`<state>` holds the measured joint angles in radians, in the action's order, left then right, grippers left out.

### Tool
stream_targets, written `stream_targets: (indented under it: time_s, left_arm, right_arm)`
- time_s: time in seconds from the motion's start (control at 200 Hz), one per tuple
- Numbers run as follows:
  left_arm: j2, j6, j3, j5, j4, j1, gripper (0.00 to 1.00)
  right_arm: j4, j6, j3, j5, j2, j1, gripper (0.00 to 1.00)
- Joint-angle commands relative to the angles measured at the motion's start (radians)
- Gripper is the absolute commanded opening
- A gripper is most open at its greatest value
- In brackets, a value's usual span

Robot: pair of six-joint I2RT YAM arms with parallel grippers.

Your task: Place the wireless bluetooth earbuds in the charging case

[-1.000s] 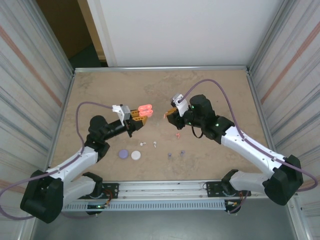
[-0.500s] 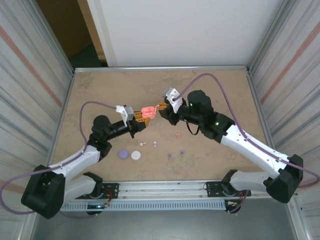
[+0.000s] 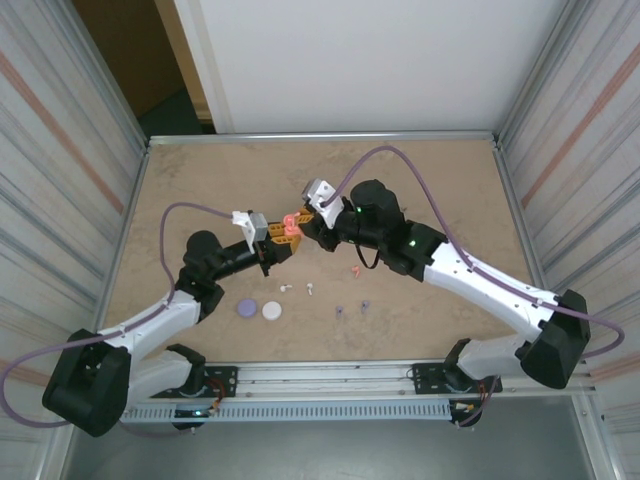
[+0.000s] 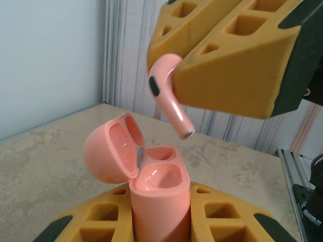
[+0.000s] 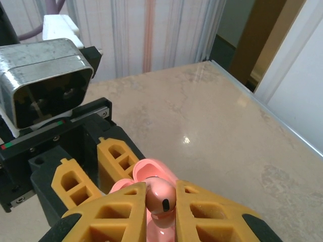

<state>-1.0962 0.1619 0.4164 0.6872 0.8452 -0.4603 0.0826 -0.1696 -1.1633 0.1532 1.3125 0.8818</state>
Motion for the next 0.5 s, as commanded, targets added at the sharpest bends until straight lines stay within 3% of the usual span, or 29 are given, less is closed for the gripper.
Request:
stream_targets:
  time_s: [0.0, 0.496]
  left_arm:
    - [0.001, 0.013, 0.021, 0.016, 0.052, -0.005, 0.0]
    - [0.005, 0.013, 0.022, 0.014, 0.054, -0.008, 0.0]
  right_arm:
    - [-0.029, -0.024, -0.041, -0.019, 0.016, 0.014, 0.17]
    - [-0.011, -0.028, -0.04, -0.021, 0.039, 0.022, 0.17]
